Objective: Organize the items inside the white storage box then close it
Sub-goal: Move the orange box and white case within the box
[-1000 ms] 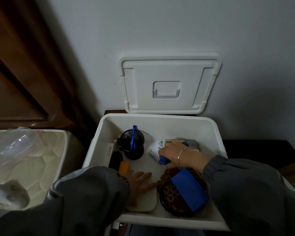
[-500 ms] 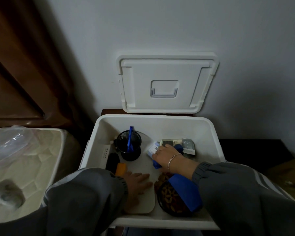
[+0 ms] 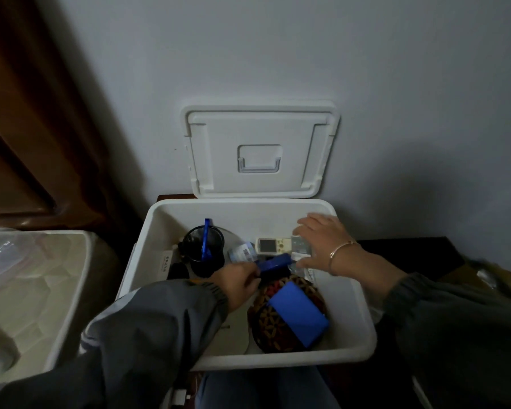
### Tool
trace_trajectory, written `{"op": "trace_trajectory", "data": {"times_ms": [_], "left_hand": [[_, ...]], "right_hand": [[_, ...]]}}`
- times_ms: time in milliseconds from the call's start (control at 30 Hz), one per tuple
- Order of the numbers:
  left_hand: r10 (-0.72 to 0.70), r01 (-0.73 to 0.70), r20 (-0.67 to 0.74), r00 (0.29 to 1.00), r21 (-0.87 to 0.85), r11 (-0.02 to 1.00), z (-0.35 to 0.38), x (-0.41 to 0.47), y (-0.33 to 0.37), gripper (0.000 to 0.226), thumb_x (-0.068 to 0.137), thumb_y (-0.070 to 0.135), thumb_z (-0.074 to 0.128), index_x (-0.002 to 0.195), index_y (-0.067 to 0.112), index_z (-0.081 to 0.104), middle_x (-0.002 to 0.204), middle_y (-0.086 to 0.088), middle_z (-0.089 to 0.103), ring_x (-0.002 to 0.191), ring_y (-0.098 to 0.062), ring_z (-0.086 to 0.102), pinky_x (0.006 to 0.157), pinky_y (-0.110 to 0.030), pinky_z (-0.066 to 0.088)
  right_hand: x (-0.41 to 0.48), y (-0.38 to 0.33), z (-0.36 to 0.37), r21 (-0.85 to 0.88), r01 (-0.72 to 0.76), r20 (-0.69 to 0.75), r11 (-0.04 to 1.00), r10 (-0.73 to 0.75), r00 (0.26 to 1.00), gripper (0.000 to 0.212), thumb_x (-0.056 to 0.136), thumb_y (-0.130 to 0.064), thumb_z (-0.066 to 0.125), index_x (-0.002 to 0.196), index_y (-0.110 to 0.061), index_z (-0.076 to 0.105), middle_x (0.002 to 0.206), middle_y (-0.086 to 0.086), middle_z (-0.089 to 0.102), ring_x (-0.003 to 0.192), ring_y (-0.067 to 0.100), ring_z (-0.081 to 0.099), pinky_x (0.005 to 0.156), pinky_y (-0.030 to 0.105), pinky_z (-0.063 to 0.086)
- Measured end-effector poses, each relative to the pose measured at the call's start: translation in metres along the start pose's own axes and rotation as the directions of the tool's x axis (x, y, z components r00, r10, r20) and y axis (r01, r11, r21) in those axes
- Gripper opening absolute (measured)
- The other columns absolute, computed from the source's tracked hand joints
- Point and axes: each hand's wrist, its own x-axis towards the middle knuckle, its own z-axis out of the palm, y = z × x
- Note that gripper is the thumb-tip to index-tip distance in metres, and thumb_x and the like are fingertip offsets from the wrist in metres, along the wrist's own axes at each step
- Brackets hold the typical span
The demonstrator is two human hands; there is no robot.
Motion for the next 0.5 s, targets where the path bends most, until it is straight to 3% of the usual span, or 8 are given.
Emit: {"op": "trace_trajectory", "data": {"times_ms": [100, 200, 300, 400, 500], "left_hand": [[-0.019, 0.016, -0.061, 0.998, -0.052, 0.999, 0.014, 0.009, 0.013, 0.024, 0.091, 0.036, 0.051, 0.106, 0.020, 0.060, 0.108, -0.002, 0.063, 0.099, -0.019, 0.059, 0.081, -0.024, 0.043], [-0.064, 0.064, -0.086, 0.994, -0.004, 0.998, 0.020, 0.016, 0.019, 0.036, 0.088, 0.039, 0.054, 0.117, 0.018, 0.056, 0.118, -0.005, 0.056, 0.107, -0.022, 0.054, 0.088, -0.028, 0.044], [-0.133, 0.136, -0.039, 0.990, 0.058, 0.989, 0.023, 0.022, 0.020, 0.053, 0.085, 0.044, 0.058, 0.130, 0.019, 0.045, 0.129, -0.006, 0.047, 0.116, -0.025, 0.048, 0.095, -0.035, 0.045], [-0.184, 0.182, 0.025, 0.983, 0.059, 0.982, 0.030, 0.027, 0.020, 0.064, 0.085, 0.043, 0.058, 0.139, 0.019, 0.034, 0.138, -0.006, 0.041, 0.122, -0.026, 0.045, 0.099, -0.038, 0.043], [-0.192, 0.187, 0.076, 0.978, 0.074, 0.980, 0.035, 0.035, 0.019, 0.063, 0.088, 0.041, 0.057, 0.141, 0.019, 0.031, 0.137, -0.006, 0.046, 0.121, -0.025, 0.049, 0.099, -0.038, 0.043]], "right_hand": [[-0.019, 0.022, 0.006, 0.042, -0.177, -0.029, 0.983, 0.179, 0.983, 0.084, 0.081, -0.054, 0.059, 0.147, -0.024, 0.016, 0.158, -0.002, 0.002, 0.146, 0.021, -0.002, 0.116, 0.044, 0.009], [-0.026, 0.027, 0.014, 0.195, -0.278, 0.007, 0.940, 0.282, 0.959, 0.090, 0.086, -0.042, 0.059, 0.150, -0.016, 0.000, 0.159, 0.003, -0.010, 0.146, 0.023, -0.005, 0.118, 0.041, 0.011], [-0.023, 0.023, 0.019, 0.426, -0.296, 0.040, 0.855, 0.309, 0.950, 0.090, 0.091, -0.019, 0.056, 0.148, -0.013, -0.013, 0.156, 0.003, -0.021, 0.146, 0.022, 0.001, 0.116, 0.030, 0.012], [-0.023, 0.017, 0.020, 0.552, -0.294, 0.027, 0.780, 0.336, 0.942, 0.088, 0.091, 0.000, 0.049, 0.147, -0.016, -0.017, 0.155, -0.003, -0.026, 0.145, 0.019, 0.009, 0.105, 0.020, 0.024], [-0.025, 0.015, 0.019, 0.625, -0.288, 0.007, 0.726, 0.364, 0.931, 0.085, 0.090, 0.006, 0.044, 0.149, -0.019, -0.013, 0.156, -0.007, -0.022, 0.143, 0.019, 0.018, 0.104, 0.026, 0.034]]}}
